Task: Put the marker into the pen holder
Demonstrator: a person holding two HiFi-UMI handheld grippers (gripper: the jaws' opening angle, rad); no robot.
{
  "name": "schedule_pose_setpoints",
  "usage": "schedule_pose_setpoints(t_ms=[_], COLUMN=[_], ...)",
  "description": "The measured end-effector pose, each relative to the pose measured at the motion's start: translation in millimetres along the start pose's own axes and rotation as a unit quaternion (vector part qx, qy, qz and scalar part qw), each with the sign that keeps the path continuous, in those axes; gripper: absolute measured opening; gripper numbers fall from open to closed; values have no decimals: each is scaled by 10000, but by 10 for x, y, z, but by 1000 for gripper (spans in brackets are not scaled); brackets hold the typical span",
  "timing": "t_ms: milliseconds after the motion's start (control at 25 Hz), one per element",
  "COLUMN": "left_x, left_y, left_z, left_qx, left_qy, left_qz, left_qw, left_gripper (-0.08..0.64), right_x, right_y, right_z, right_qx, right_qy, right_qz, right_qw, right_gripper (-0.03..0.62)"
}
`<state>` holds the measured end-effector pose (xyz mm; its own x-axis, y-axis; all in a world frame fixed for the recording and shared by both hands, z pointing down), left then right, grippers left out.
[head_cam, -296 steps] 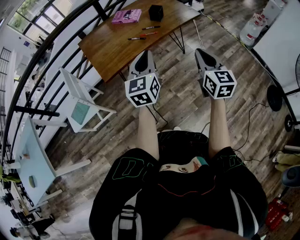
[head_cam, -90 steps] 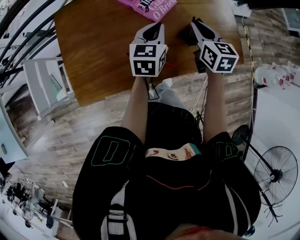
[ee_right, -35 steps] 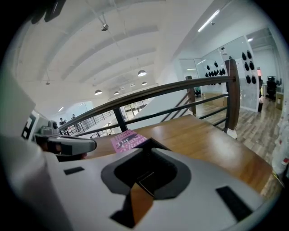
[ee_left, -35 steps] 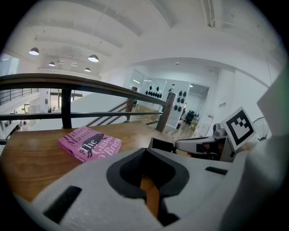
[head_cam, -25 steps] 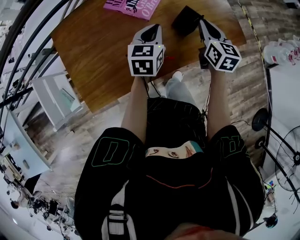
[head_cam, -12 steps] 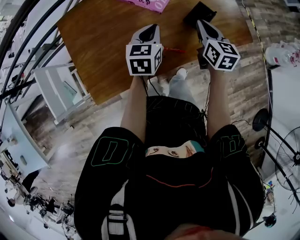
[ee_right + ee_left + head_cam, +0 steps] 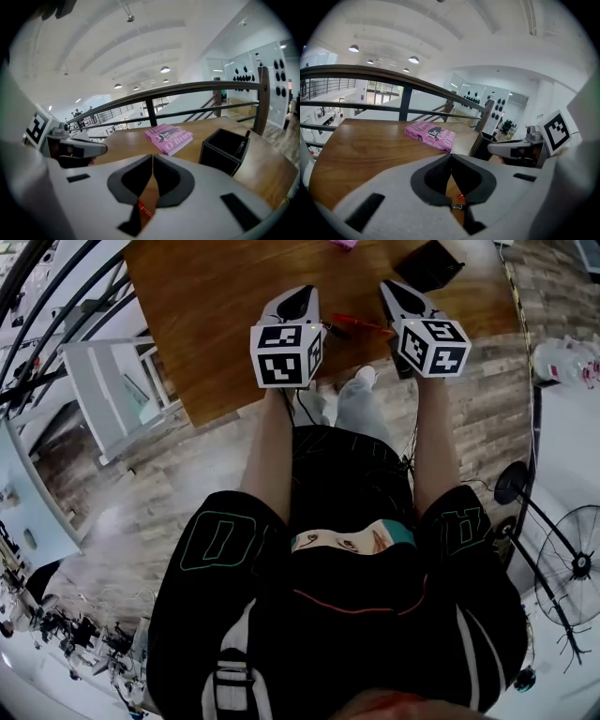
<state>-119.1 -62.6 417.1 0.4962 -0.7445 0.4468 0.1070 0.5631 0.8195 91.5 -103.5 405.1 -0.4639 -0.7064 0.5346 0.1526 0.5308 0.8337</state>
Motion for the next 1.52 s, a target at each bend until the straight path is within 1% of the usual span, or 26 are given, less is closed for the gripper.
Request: schedule_pose_setpoints(t_ms=[200,440,560,720,880,960,1040,1280,1400,1520], left_x=[-94,-159,-185,-206,-230,-245,-263,-326,-347,-357], left_y=[134,343,433,511,596,638,679,786,818,801], left_z=[114,213,259,289,322,326,342,416,441,463], left_qx=[-217,-497,-616,-742,-883,-940,-1007,-1176,-1244,-1283], left_qy=[-109,-169,-210,-242,-272,-272,-294,-401,-431,-448], left_qz=[0,70,83,75,84,95,100,63,59,38], left_qw=[9997,9986,9978,9969,9957,9952,9944,9922,9913,9907], left_gripper=[9,9,9,9,9,9,9,9,9,9], right_x=[134,259,323,381,456,484,510,589,642,687], right_y=[123,295,372,458,538,560,583,716,744,730], right_z=[195,370,468,540,584,615,658,716,751,788], right_qx=[-404,-1006,-1380,-1892,-2169,-2369,-2611,-3377,-3625,-3887], right_qy=[-244,-462,-567,-647,-804,-860,-919,-1073,-1187,-1246], right_qz=[412,805,1047,1370,1630,1794,1972,2446,2701,2858], right_qw=[9980,9906,9832,9702,9591,9509,9405,9025,8841,8670], right_gripper=[15,15,15,15,17,20,31,46,68,71])
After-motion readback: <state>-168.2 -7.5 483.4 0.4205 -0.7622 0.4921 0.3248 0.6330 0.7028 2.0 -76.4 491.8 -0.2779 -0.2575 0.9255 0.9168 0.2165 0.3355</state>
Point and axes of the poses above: the fingertips, and each gripper's own axes: x forward along the fingers, z to its left, y out of its underside, the point moved 9 cm from there along -x, backward along the fingers, and after that the axes turned 6 degrees about y, right-handed, at the moved point
